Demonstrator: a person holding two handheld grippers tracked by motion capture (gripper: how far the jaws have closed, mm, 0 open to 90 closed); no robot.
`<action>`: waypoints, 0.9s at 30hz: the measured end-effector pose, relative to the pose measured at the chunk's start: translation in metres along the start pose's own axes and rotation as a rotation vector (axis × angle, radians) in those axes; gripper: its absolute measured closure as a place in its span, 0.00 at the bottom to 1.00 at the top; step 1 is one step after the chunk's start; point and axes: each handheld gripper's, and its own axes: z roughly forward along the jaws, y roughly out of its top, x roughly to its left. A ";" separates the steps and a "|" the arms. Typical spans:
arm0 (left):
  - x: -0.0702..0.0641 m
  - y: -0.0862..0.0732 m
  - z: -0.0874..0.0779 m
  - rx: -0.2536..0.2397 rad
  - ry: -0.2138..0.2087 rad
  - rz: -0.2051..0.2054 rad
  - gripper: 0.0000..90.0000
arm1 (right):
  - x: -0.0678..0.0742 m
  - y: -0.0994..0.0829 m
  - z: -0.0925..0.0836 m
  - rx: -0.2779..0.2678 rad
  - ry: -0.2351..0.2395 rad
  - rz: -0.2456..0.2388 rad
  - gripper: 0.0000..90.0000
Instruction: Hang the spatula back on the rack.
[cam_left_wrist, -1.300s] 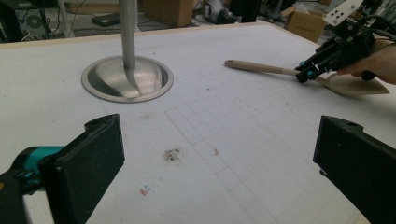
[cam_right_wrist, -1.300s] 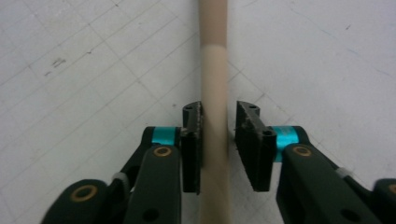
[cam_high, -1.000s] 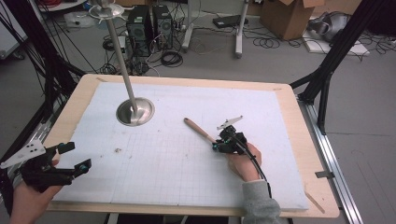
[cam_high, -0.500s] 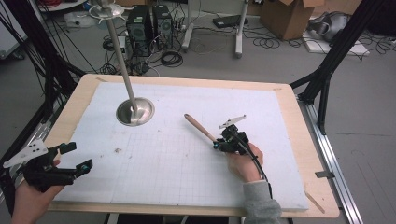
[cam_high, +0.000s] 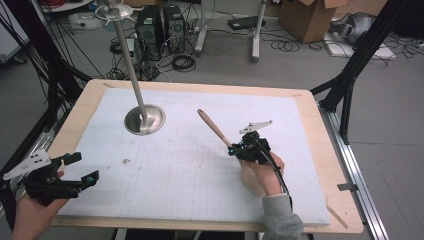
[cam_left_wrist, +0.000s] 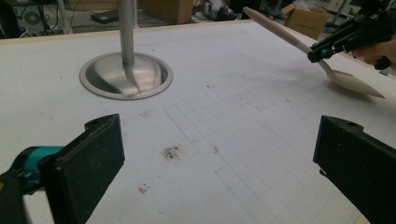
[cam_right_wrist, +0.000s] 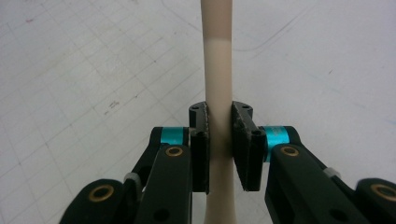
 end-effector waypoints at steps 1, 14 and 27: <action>0.000 0.000 0.000 0.000 0.000 -0.001 0.03 | 0.001 0.001 -0.001 -0.003 -0.002 -0.006 0.87; 0.000 0.002 -0.003 -0.008 0.000 -0.001 0.03 | 0.006 0.011 -0.010 -0.063 0.004 -0.016 0.88; 0.001 0.001 -0.011 -0.024 0.007 -0.003 0.03 | 0.017 0.042 -0.026 -0.127 0.014 -0.065 0.88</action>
